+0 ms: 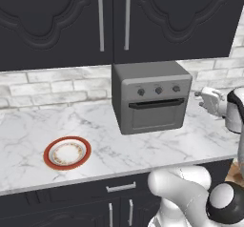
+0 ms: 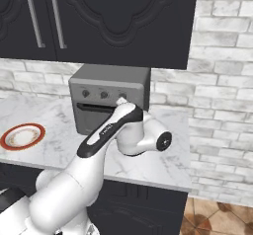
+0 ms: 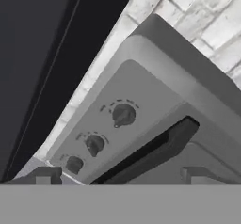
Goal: Pull the toaster oven rack outwards. Pick up the baguette from the plate and place it on the toaster oven rack. Close the toaster oven door fully and set the temperature to the lowest setting.
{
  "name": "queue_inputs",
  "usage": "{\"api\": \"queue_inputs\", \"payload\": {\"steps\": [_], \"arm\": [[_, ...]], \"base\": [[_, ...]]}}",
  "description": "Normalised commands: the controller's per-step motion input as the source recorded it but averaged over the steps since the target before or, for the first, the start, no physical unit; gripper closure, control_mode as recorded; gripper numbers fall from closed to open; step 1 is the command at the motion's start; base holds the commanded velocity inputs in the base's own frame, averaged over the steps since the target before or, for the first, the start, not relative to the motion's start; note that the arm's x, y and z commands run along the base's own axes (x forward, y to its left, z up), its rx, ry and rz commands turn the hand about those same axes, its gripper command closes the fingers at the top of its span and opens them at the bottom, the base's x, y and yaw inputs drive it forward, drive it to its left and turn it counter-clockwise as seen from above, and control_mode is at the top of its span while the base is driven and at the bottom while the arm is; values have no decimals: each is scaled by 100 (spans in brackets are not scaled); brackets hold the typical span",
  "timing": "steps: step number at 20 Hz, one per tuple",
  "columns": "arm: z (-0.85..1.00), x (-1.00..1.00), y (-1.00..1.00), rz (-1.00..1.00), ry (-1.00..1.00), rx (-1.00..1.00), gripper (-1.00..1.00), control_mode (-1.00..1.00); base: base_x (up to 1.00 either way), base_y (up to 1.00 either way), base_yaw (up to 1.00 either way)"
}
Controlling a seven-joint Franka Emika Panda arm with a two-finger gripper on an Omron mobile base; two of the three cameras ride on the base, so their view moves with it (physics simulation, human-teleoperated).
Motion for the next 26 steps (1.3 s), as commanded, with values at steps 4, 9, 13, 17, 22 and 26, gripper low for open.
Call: {"api": "queue_inputs", "payload": {"steps": [4,9,13,17,22,26], "arm": [[30,0,53,6,-30,-23,-100,-100],[31,-1,28,0,-4,-17,-100,-100],[0,-6,35,-3,-3,-13,-100,-100],[0,-16,41,-13,-13,-19,-100,-100],[-7,0,18,-12,-8,-8,-100,-100],[-10,6,6,-13,0,-5,-100,-100]], "base": [[0,0,0],[0,0,0],[0,0,0],[0,0,0],[0,0,0],[0,0,0]]}}
